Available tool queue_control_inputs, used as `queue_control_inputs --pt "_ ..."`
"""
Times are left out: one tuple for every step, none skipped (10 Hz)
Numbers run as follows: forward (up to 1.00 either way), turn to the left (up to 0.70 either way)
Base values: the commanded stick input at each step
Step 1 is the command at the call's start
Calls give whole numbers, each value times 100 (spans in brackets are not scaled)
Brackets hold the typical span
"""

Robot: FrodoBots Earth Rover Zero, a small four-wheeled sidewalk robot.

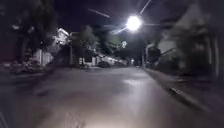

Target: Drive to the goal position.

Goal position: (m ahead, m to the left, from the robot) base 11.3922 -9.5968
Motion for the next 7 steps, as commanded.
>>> queue_control_inputs --pt "50 0" --pt "50 0" --pt "50 0" --pt "50 0" --pt "50 0" --pt "50 0" --pt "50 0"
